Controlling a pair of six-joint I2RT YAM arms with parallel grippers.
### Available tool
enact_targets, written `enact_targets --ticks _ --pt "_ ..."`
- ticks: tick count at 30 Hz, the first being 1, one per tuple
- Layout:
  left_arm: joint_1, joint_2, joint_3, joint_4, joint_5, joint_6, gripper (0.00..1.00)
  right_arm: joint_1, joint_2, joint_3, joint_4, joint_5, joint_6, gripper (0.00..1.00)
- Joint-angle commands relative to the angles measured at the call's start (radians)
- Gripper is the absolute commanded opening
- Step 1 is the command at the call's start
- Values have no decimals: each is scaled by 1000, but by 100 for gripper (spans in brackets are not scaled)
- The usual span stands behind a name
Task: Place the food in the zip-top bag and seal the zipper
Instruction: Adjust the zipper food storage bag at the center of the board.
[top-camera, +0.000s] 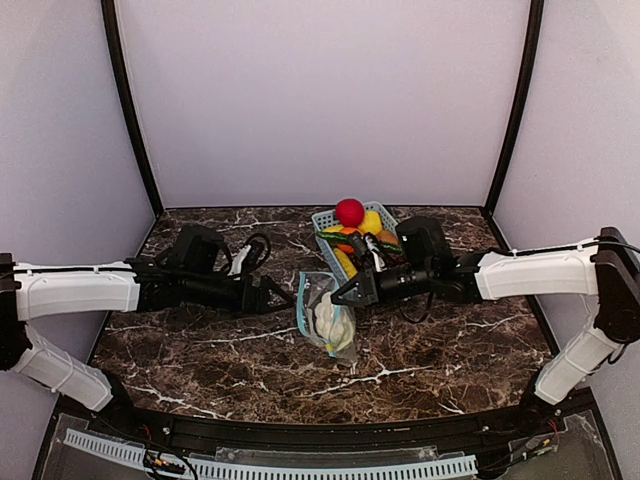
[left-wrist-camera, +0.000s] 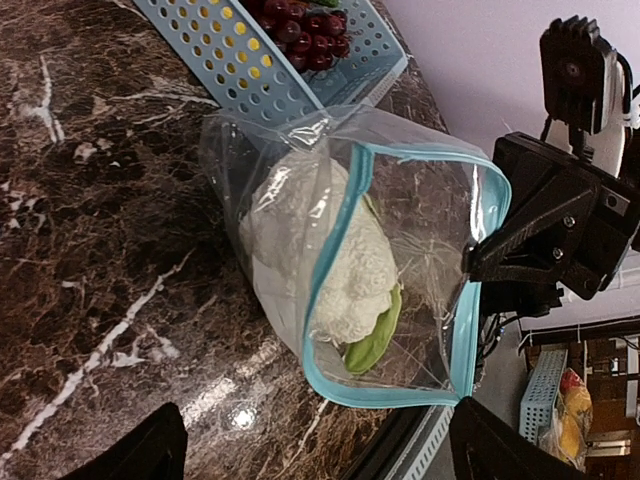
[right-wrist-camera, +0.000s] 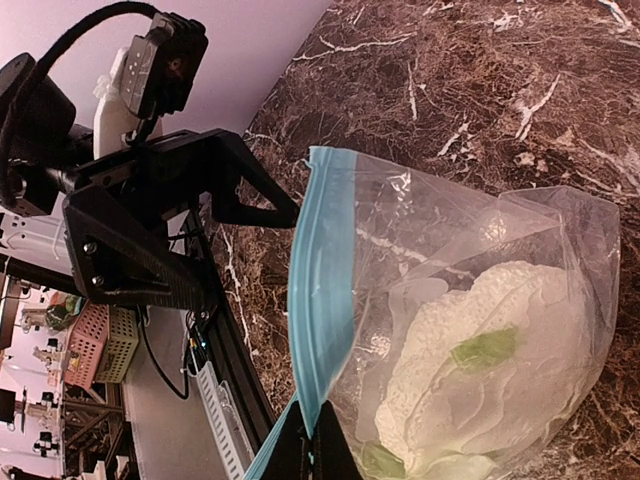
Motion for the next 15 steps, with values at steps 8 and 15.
enact_targets --ticks 8,15 --pt "-81 164 -31 246 102 -141 64 10 13 28 41 8 13 0" --pt "-98 224 6 295 121 -161 16 10 2 32 26 30 12 0"
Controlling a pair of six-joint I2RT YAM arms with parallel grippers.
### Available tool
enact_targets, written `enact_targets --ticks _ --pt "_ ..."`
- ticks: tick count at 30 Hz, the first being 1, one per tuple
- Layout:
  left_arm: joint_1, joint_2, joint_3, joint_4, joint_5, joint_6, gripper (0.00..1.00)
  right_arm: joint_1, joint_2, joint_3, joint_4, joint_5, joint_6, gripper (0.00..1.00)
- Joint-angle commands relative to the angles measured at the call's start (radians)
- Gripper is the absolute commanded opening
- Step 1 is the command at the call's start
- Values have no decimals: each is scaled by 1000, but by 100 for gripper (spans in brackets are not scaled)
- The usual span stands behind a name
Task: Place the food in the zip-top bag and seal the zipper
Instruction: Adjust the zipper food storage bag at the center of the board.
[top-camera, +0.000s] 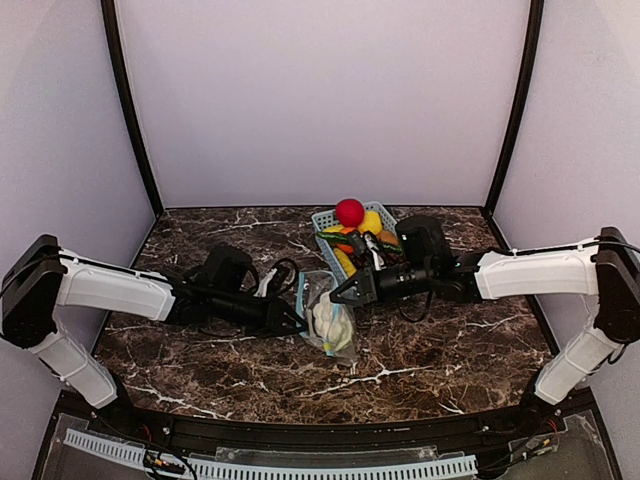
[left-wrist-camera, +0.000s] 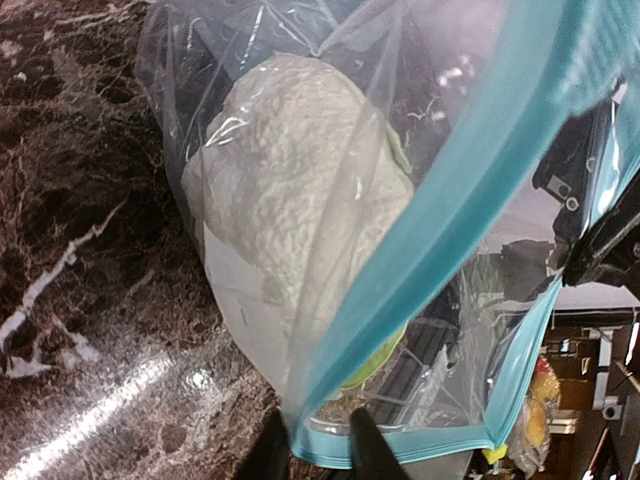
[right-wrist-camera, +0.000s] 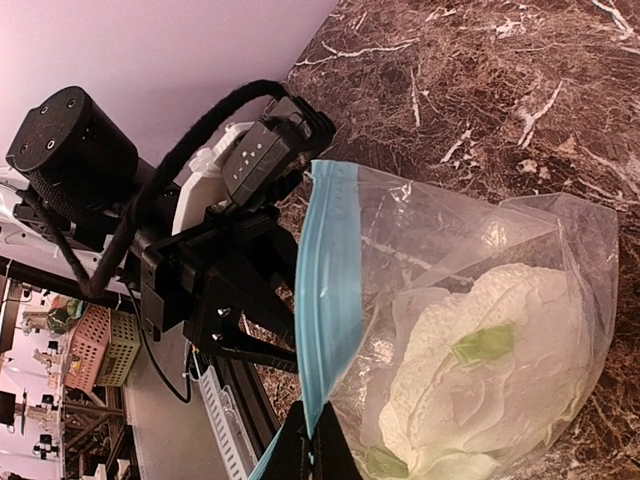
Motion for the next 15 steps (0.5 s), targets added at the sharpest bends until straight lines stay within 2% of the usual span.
enact_targets --ticks 1,2,4,8,11,15 --pt "-8 12 57 41 20 -2 12 5 -3 27 14 33 3 0" --pt "-8 14 69 36 18 9 5 4 -9 32 4 41 1 0" --pt "-8 9 118 15 12 29 1 0 -29 51 -36 62 -11 0" --pt "-8 -37 241 -48 -23 71 1 -17 -131 91 -101 103 -42 0" --pt "-8 -79 266 -90 -54 89 1 -17 -205 132 -176 168 -82 0" --pt "-8 -99 243 -168 -124 112 1 -18 -196 128 -223 219 -93 0"
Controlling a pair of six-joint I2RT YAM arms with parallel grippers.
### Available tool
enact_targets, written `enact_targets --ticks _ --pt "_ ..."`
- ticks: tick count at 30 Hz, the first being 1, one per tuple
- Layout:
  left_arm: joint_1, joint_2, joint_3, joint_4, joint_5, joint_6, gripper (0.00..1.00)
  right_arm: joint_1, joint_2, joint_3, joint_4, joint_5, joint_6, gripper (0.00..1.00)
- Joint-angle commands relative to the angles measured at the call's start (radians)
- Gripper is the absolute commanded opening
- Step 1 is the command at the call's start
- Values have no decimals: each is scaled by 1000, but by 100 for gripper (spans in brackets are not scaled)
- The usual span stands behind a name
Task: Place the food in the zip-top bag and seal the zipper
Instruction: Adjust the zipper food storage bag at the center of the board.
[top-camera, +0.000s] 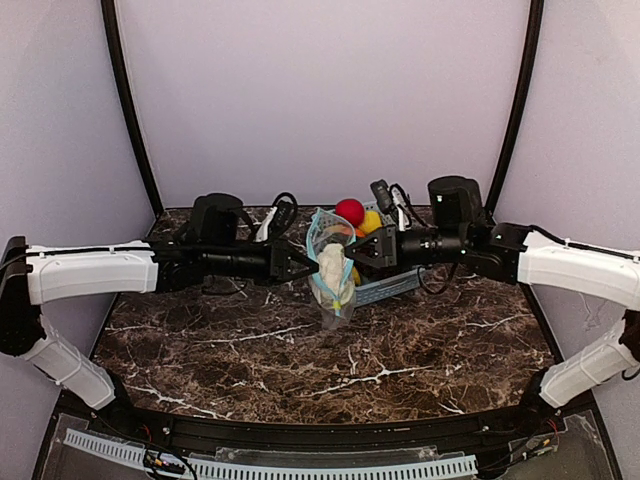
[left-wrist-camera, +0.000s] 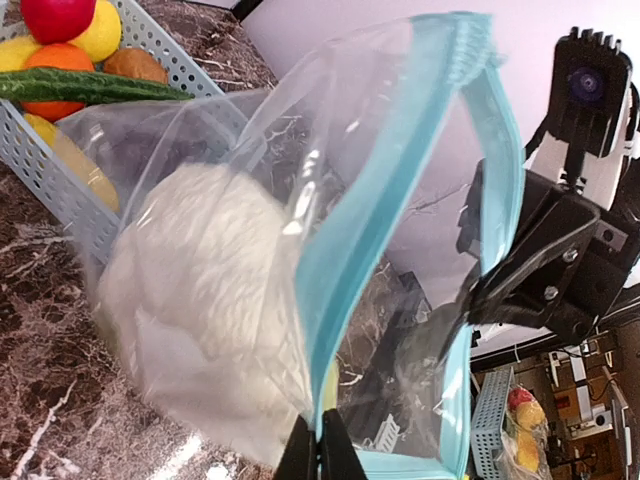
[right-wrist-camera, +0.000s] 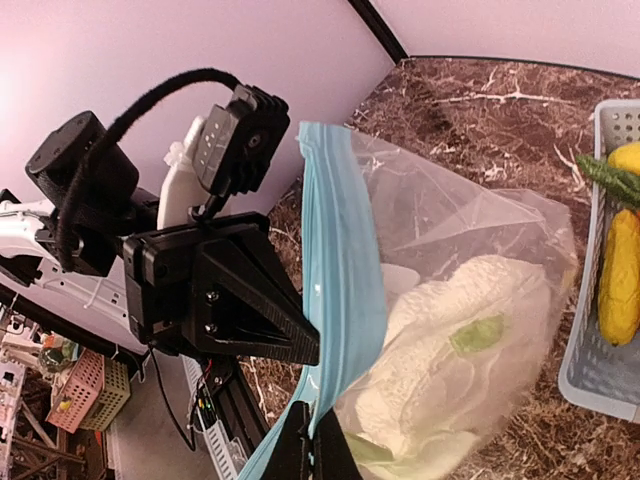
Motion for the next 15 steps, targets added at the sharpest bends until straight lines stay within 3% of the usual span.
enact_targets --ticks 1,7,15 --pt "-5 -27 -23 -129 -97 48 1 -6 17 11 -50 79 -27 0" --pt "-5 20 -60 -155 -125 47 1 -5 132 5 -111 95 9 0" --pt "-2 3 11 -180 -131 100 1 -5 70 42 -141 161 -48 0"
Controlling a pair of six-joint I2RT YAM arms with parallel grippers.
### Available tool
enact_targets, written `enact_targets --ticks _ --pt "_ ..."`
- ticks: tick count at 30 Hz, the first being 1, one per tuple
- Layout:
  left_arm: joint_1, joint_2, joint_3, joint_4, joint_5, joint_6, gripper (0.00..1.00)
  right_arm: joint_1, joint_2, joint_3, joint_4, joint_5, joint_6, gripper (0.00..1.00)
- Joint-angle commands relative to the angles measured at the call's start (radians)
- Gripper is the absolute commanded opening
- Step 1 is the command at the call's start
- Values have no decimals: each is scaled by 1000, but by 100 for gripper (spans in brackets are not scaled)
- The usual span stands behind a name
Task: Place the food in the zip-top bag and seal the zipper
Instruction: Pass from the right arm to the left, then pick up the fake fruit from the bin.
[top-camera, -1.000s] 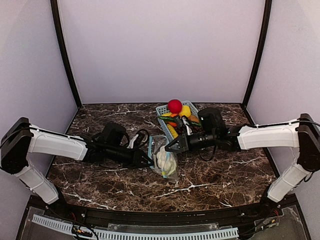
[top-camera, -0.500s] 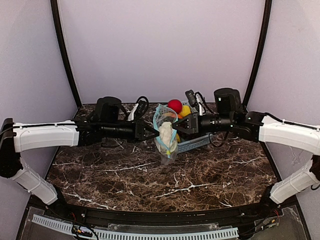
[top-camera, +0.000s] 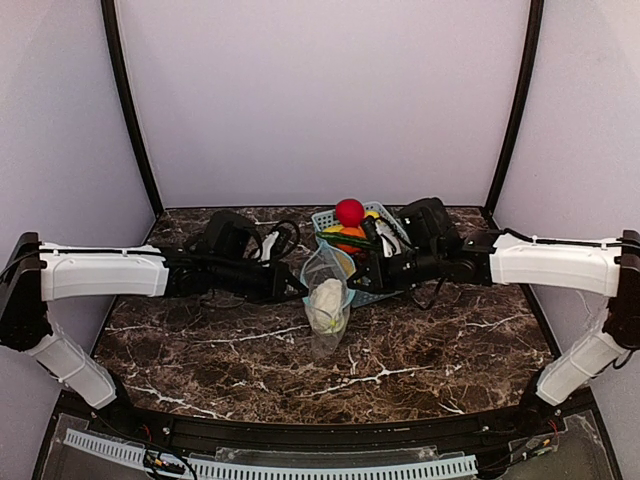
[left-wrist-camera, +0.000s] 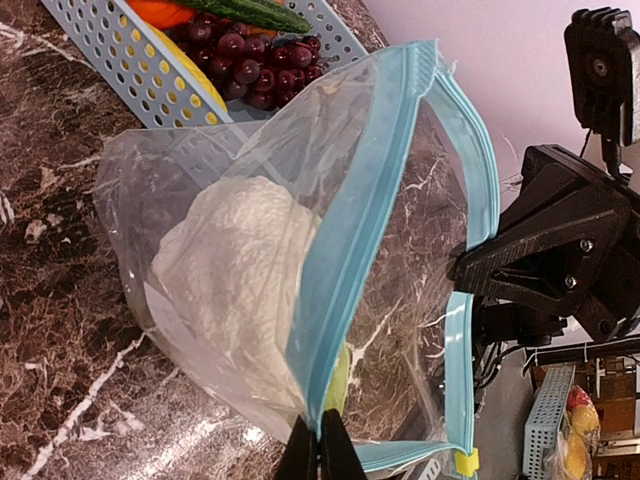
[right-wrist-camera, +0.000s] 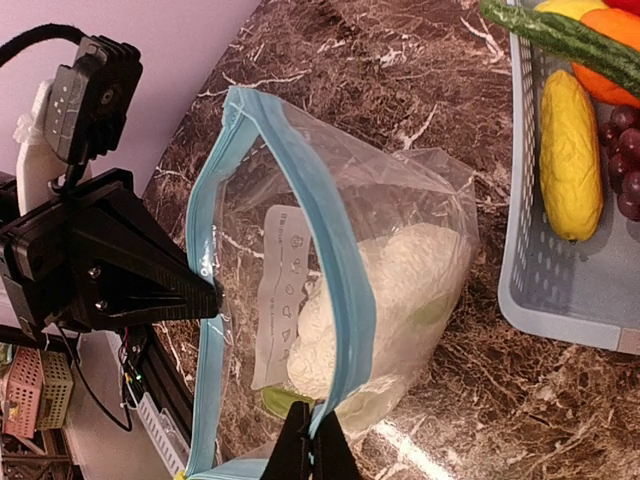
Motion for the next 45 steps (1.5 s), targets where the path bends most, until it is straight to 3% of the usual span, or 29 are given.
enact_targets --ticks 1,5,11,14,17,24,31,45 --pt "-1 -35 44 -34 -27 55 1 -5 -63 31 1 70 -36 0" --pt "15 -27 30 -53 -14 57 1 -5 -50 26 -32 100 -35 0" --pt "56 -5 15 -49 41 81 1 -5 -64 48 -62 135 -65 50" --pt "105 7 18 -60 79 113 1 -6 -85 89 -123 196 -112 62" --pt "164 23 41 -106 130 151 1 -12 -90 131 -199 272 -160 68" --pt "214 97 174 -253 288 346 1 -83 10 226 -293 289 -248 63" --pt "242 115 254 -401 301 534 1 -153 231 379 -314 241 -310 54" --pt "242 93 224 -449 164 527 1 -153 599 630 -318 212 -416 44"
